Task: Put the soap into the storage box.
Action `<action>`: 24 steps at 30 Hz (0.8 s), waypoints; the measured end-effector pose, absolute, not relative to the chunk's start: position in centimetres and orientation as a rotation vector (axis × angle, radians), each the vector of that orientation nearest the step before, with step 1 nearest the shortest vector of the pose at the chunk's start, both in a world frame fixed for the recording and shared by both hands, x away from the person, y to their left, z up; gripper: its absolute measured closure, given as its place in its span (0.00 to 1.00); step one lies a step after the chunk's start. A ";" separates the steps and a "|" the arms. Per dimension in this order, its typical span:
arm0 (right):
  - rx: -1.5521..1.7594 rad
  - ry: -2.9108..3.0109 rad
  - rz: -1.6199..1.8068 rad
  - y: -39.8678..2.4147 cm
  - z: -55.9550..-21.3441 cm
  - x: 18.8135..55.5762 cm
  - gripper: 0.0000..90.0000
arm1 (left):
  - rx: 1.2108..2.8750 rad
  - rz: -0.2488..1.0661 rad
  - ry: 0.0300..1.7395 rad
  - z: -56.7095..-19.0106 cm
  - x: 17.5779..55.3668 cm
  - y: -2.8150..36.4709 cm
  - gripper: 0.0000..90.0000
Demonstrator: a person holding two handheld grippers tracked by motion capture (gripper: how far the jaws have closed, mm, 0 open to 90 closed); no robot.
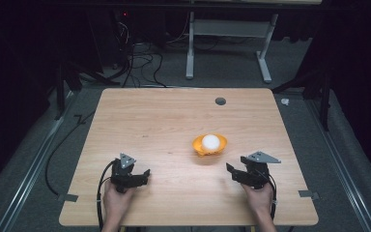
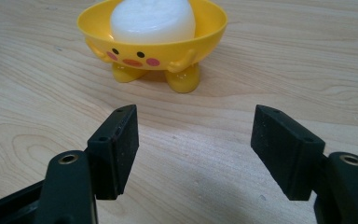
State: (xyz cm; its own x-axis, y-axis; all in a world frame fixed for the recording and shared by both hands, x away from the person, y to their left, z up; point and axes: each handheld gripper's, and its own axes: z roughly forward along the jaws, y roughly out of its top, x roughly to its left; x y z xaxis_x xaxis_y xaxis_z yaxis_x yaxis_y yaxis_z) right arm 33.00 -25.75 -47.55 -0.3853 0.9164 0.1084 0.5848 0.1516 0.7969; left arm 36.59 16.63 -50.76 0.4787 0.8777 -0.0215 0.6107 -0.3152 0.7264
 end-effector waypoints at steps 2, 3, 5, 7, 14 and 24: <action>1.436 2.030 1.110 -25.7 -47.7 33.1 0.37 | 2.045 0.502 1.227 -50.8 36.6 16.6 0.17; 1.436 2.032 1.107 -25.7 -47.7 33.1 0.37 | 2.045 0.502 1.227 -50.8 36.6 16.6 0.17; 1.432 2.036 1.096 -25.7 -47.8 33.2 0.37 | 2.045 0.502 1.227 -50.8 36.6 16.6 0.17; 1.442 2.035 1.095 -25.7 -47.9 33.3 0.37 | 2.045 0.502 1.227 -50.8 36.6 16.6 0.17; 1.465 2.031 1.093 -25.6 -48.2 33.8 0.37 | 2.046 0.503 1.226 -50.8 36.6 16.6 0.17; 1.466 2.033 1.048 -25.3 -48.7 34.4 0.37 | 2.045 0.502 1.226 -50.8 36.6 16.6 0.17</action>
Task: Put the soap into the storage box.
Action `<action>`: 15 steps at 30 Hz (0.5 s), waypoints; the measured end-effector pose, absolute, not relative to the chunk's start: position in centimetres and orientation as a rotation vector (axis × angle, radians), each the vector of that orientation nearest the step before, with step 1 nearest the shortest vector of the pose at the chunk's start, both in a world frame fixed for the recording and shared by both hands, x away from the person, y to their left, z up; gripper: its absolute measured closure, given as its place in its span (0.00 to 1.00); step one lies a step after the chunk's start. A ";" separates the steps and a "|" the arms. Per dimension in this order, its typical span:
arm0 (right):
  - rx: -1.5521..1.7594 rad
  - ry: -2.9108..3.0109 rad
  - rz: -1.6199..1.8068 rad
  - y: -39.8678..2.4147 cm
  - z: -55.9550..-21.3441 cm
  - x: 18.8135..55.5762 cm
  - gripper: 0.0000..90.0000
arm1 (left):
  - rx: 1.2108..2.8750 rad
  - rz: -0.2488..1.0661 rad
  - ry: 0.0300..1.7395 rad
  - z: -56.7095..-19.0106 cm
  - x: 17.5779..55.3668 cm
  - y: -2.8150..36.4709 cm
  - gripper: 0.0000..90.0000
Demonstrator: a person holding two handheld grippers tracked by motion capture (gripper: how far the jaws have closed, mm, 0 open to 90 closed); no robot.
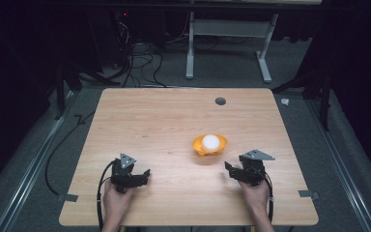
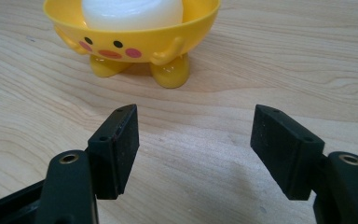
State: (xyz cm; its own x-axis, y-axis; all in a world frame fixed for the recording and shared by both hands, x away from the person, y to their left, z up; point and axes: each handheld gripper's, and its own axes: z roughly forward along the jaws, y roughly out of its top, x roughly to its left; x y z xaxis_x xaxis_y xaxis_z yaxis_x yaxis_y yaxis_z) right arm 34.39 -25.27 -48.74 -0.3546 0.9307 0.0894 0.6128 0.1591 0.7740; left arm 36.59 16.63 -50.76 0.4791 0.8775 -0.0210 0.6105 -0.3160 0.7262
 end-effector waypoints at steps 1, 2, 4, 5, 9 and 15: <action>1.460 2.034 1.038 -25.2 -48.8 34.4 0.37 | 2.045 0.503 1.226 -50.8 36.6 16.6 0.17; 1.460 2.035 1.028 -25.2 -48.8 34.5 0.37 | 2.044 0.504 1.227 -50.8 36.6 16.6 0.17; 1.452 2.033 1.005 -25.0 -48.9 34.5 0.37 | 2.045 0.503 1.226 -50.8 36.6 16.6 0.17; 1.448 2.035 0.992 -24.9 -48.9 34.5 0.37 | 2.045 0.502 1.227 -50.8 36.6 16.6 0.17; 1.433 2.036 0.953 -24.6 -49.1 34.5 0.37 | 2.045 0.503 1.226 -50.8 36.6 16.6 0.17; 1.430 2.034 0.932 -24.4 -49.3 34.6 0.37 | 2.045 0.502 1.226 -50.8 36.6 16.6 0.17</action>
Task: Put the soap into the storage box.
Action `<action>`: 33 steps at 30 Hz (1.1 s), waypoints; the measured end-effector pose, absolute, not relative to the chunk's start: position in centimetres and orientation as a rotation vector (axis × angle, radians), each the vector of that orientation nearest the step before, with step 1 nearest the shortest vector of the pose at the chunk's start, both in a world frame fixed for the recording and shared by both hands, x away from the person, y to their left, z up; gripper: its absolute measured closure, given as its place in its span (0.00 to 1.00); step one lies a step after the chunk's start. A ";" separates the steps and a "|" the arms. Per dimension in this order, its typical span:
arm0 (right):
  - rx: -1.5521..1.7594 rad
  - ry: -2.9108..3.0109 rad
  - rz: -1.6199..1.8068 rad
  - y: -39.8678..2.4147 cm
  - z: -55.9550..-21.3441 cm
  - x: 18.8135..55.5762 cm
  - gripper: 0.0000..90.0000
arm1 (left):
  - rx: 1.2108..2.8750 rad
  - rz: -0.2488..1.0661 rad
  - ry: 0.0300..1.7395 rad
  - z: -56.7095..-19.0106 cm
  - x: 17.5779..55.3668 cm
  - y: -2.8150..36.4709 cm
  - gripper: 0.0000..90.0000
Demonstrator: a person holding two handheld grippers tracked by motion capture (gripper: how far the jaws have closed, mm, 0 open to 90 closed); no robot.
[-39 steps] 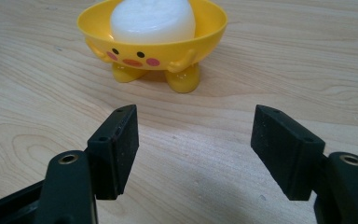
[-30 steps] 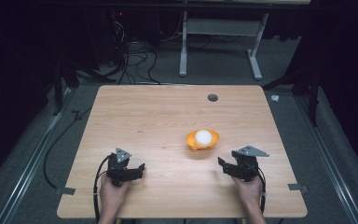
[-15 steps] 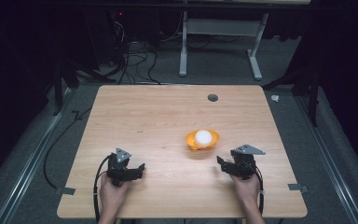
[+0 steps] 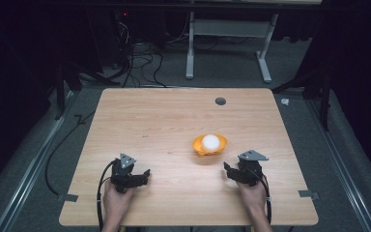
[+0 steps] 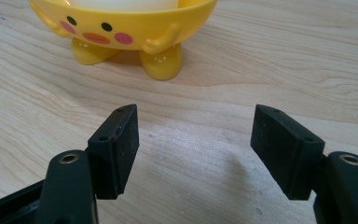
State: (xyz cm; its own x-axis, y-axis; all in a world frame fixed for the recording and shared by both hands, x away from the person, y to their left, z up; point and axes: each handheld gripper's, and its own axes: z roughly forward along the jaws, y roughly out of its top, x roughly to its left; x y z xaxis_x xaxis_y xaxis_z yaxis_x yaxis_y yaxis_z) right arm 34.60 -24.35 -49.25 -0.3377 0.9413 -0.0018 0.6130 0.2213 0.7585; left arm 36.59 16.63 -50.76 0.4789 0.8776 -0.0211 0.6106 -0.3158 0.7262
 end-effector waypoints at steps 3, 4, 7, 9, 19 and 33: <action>1.433 2.034 0.930 -24.2 -49.5 34.7 0.37 | 2.045 0.502 1.227 -50.8 36.6 16.6 0.17; 1.436 2.035 0.926 -24.1 -49.6 34.8 0.37 | 2.044 0.504 1.227 -50.8 36.6 16.6 0.17; 1.430 2.040 0.911 -24.0 -49.8 34.7 0.37 | 2.046 0.503 1.226 -50.8 36.6 16.6 0.17; 1.433 2.042 0.906 -24.0 -49.9 34.7 0.37 | 2.044 0.504 1.227 -50.8 36.6 16.6 0.17; 1.436 2.055 0.878 -23.9 -50.2 34.8 0.36 | 2.045 0.502 1.226 -50.8 36.6 16.6 0.17; 1.392 2.133 0.893 -24.2 -50.2 34.9 0.31 | 2.045 0.506 1.226 -50.8 36.6 16.6 0.17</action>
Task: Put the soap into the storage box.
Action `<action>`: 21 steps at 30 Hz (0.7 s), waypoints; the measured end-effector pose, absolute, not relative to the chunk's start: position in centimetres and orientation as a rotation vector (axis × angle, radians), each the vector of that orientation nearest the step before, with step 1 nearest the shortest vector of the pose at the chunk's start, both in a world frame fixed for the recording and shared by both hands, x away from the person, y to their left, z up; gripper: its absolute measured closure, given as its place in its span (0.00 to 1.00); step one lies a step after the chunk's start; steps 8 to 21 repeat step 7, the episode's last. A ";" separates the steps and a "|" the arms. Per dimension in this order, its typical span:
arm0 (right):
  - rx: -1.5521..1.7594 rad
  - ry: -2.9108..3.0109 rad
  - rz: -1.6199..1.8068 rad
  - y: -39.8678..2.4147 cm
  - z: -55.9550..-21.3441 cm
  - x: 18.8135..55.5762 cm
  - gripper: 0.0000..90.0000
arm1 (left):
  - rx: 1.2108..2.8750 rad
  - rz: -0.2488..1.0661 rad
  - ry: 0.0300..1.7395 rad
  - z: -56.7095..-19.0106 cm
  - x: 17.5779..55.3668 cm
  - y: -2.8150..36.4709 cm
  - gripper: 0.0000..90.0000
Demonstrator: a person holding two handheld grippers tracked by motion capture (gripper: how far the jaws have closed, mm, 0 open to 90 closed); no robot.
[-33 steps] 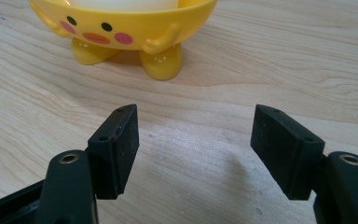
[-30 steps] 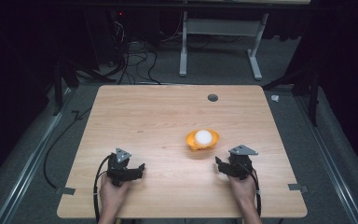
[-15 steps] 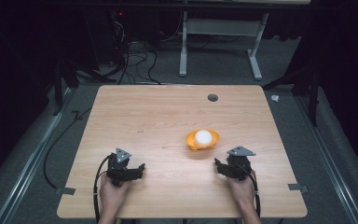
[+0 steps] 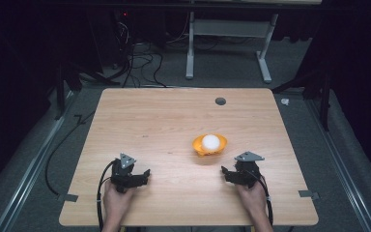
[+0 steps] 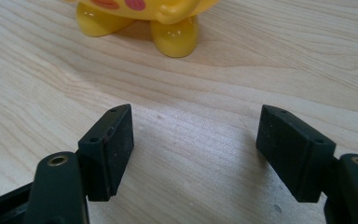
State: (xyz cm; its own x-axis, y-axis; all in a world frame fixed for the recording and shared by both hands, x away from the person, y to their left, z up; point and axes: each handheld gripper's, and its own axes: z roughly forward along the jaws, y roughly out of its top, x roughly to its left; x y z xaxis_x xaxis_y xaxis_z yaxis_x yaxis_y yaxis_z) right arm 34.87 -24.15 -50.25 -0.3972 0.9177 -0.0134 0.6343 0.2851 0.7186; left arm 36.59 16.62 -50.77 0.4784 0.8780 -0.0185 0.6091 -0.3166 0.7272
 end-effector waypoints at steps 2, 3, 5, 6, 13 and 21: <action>1.377 2.148 0.896 -24.3 -50.2 34.9 0.31 | 2.045 0.506 1.226 -50.8 36.6 16.6 0.17; 1.374 2.152 0.900 -24.3 -50.2 34.9 0.31 | 2.045 0.506 1.226 -50.8 36.6 16.6 0.17; 1.361 2.163 0.904 -24.4 -50.2 34.8 0.31 | 2.045 0.506 1.226 -50.8 36.6 16.6 0.17; 1.358 2.165 0.906 -24.4 -50.2 34.8 0.31 | 2.045 0.506 1.227 -50.8 36.6 16.6 0.17; 1.357 2.167 0.906 -24.4 -50.3 34.8 0.31 | 2.045 0.507 1.226 -50.8 36.6 16.6 0.17; 1.357 2.167 0.906 -24.4 -50.3 34.8 0.31 | 2.045 0.507 1.226 -50.8 36.6 16.6 0.17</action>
